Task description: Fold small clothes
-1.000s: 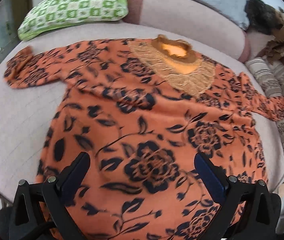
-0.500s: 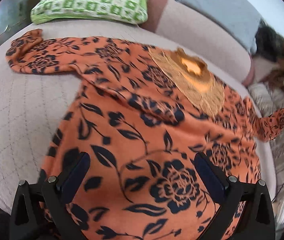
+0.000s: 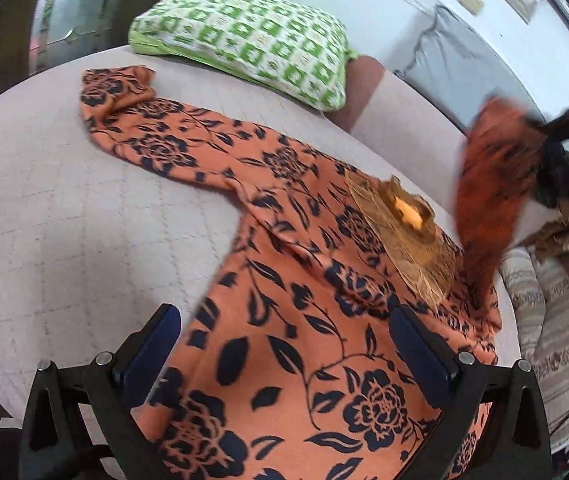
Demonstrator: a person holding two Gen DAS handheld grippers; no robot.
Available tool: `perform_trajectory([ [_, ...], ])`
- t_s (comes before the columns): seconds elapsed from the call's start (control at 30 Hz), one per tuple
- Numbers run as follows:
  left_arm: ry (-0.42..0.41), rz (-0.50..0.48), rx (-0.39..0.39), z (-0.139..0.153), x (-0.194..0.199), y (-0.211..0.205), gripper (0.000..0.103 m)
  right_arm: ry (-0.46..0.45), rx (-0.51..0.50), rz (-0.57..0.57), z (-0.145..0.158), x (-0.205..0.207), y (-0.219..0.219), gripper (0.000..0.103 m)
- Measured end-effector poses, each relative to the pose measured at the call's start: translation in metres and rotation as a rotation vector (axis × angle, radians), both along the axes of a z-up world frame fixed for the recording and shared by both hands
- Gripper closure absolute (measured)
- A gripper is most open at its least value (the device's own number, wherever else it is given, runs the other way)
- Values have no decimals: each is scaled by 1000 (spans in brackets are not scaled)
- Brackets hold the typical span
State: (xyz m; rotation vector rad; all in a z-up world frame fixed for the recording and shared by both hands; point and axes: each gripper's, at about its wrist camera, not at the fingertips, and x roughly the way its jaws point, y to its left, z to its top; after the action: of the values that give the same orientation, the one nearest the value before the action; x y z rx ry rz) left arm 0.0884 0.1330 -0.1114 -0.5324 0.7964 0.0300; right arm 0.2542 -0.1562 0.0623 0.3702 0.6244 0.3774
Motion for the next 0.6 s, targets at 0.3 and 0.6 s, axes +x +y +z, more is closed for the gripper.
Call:
perform_trajectory([
  [0.3,2,21,22,0,0,0,0,426,-7,66,-190,12,-6,24],
  [0.6,-11,-148,77,33,72,-32,0,298,-101,-90,-140,-21,-161,22],
])
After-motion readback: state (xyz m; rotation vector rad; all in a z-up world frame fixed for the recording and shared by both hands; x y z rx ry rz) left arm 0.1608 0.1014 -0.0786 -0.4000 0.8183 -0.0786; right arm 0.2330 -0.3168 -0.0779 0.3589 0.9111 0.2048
